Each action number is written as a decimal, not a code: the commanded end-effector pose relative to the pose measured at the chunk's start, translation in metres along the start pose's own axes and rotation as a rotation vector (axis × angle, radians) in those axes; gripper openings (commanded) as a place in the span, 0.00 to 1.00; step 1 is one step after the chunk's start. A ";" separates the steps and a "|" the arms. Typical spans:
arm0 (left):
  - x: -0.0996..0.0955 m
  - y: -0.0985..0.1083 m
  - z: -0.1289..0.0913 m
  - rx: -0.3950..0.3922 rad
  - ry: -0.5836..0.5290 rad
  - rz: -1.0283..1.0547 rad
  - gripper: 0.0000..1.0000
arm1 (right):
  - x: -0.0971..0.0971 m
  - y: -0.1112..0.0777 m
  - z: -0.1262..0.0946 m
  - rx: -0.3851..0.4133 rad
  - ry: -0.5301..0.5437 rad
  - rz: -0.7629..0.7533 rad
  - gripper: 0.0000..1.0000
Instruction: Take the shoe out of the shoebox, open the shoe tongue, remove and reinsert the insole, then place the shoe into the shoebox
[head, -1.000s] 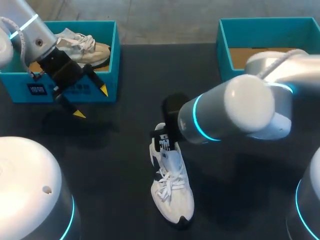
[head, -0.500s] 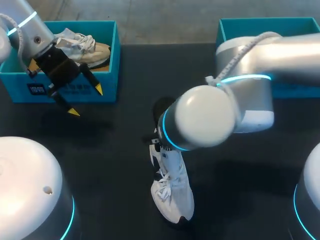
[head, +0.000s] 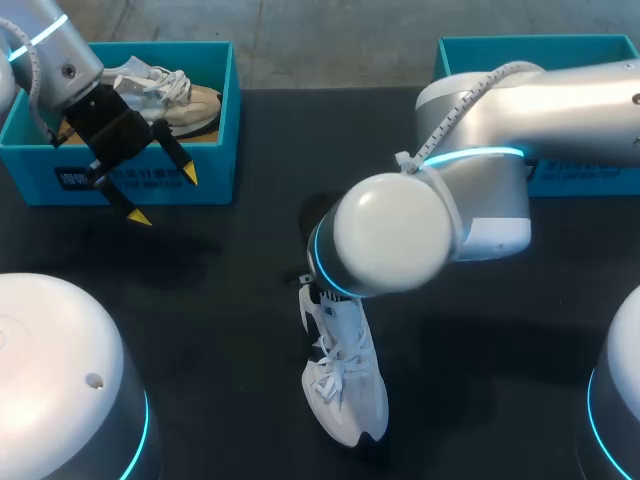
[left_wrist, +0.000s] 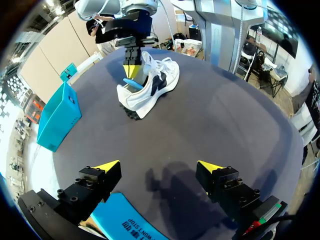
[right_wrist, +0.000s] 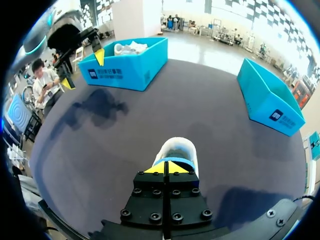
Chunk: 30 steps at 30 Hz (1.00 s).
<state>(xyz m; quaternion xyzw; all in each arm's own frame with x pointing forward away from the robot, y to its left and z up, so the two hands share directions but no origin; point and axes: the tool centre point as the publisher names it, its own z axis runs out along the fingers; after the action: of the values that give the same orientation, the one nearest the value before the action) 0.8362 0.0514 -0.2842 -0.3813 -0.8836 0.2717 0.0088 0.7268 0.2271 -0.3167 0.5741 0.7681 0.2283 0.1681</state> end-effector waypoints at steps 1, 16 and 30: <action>-0.001 0.001 0.000 -0.002 0.005 0.000 1.00 | -0.006 0.003 0.008 0.016 0.037 -0.003 0.00; -0.001 0.001 0.000 -0.002 0.005 0.000 1.00 | -0.007 -0.001 0.029 0.079 0.009 -0.002 0.00; -0.001 0.001 0.000 -0.002 0.005 0.000 1.00 | -0.011 -0.010 0.044 0.094 0.005 0.014 0.00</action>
<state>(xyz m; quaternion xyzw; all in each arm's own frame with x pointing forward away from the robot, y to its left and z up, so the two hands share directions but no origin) 0.8365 0.0510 -0.2849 -0.3814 -0.8836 0.2714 0.0088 0.7438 0.2210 -0.3531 0.5858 0.7754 0.1926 0.1363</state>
